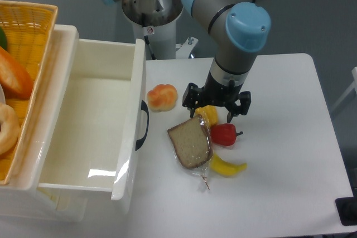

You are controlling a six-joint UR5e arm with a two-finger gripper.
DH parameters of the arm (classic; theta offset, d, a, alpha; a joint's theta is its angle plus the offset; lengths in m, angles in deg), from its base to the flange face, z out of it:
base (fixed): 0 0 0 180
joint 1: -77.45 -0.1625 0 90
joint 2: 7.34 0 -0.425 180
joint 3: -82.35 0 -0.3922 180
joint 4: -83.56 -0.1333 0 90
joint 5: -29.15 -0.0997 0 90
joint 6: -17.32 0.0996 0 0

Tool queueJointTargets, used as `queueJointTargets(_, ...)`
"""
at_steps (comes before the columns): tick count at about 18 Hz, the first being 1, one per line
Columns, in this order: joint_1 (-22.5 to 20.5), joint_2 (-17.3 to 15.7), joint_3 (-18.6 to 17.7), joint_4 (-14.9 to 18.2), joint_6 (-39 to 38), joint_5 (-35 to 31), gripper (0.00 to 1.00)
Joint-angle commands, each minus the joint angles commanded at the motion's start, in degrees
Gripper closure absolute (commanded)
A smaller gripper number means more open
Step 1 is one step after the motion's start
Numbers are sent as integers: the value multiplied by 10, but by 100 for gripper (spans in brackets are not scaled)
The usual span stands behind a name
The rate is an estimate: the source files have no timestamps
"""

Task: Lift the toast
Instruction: 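Move the gripper over the bagged bread slice and lower it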

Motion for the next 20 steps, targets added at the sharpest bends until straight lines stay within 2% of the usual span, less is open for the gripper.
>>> queueJointTargets(5,-6,1,1,0,13,1,0)
queueJointTargets(8,-4,16,-3,3,4,-2,0)
queueJointTargets(10,-5,17,-23,3,-3,0,0)
queueJointTargets(13,-2,21,-42,0,-58,0,0)
queueJointTargets(20,3,60,-42,-4,-66,4,0)
